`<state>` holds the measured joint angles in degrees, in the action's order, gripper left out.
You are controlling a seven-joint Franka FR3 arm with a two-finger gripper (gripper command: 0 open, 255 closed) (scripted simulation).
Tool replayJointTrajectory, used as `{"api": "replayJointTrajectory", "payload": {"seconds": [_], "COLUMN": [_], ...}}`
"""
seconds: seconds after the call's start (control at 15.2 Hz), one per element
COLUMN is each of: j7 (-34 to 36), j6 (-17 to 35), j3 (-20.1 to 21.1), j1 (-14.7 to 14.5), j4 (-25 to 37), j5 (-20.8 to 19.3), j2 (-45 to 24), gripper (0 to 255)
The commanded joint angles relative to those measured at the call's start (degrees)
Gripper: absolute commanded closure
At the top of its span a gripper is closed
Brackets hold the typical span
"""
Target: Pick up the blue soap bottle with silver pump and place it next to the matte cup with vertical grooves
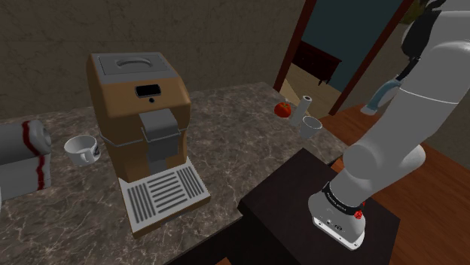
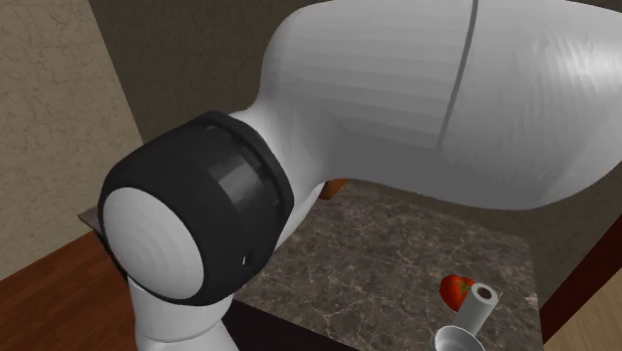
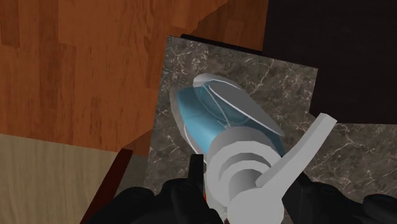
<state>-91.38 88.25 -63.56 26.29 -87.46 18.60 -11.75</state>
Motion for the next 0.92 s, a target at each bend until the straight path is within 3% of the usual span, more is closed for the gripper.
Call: {"api": "replayJointTrajectory", "payload": {"seconds": [0.0, 0.86], "j7": [0.06, -1.18], "j6": [1.72, 11.79], "j3": [-0.05, 0.21], "j1": [-0.68, -2.38], "j4": [-1.93, -12.44], "j5": [-0.43, -0.55], "j2": [0.54, 1.13], "gripper": [255, 255]}}
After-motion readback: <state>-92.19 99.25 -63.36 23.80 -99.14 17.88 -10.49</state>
